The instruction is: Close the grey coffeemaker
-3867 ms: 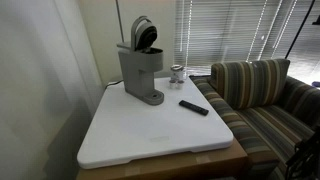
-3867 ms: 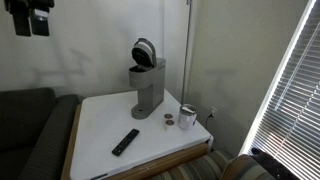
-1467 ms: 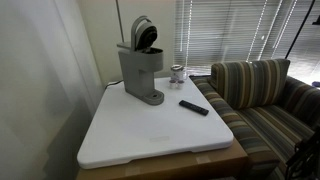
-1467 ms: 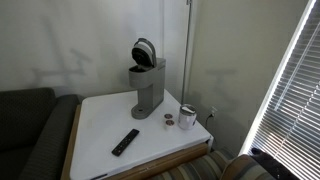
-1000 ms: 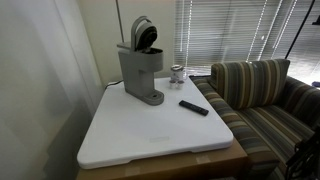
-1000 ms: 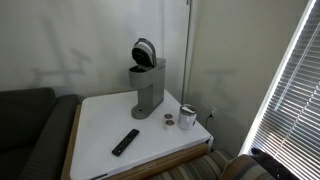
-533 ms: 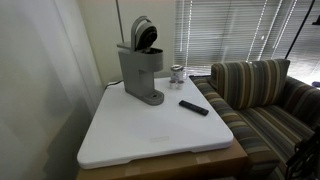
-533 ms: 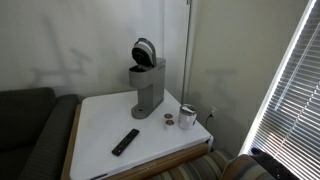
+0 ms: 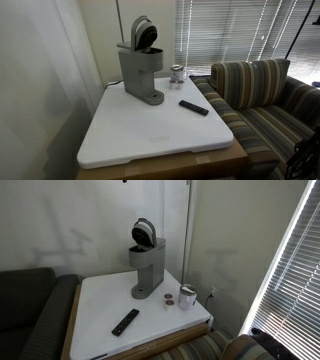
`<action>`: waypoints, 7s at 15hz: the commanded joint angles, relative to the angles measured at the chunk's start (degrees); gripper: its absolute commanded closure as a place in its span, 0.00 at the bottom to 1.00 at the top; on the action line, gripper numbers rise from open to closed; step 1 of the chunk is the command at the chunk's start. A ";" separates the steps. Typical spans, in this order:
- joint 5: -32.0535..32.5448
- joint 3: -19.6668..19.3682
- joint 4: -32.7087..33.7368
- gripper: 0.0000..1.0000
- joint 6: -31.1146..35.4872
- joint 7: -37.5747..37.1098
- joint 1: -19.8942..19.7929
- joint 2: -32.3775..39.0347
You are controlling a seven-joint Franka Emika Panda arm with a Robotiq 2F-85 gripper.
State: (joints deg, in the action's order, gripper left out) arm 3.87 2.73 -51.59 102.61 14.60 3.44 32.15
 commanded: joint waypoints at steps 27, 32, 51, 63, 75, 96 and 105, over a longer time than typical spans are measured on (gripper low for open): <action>-4.53 0.96 23.15 1.00 -3.74 3.21 0.52 18.36; -4.72 1.16 23.79 1.00 -3.47 3.54 0.45 19.89; -3.98 0.94 29.31 0.99 -3.76 3.46 1.13 24.19; -6.33 2.86 27.97 1.00 6.44 6.11 -1.31 27.97; -6.78 5.87 26.77 1.00 2.58 6.62 -2.30 26.97; -6.45 7.54 25.40 1.00 -7.80 2.18 -2.87 26.71; -7.45 6.12 30.71 1.00 -15.23 1.44 -1.64 32.04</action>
State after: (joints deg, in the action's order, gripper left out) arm -1.57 9.56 -25.28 92.19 16.39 1.61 61.32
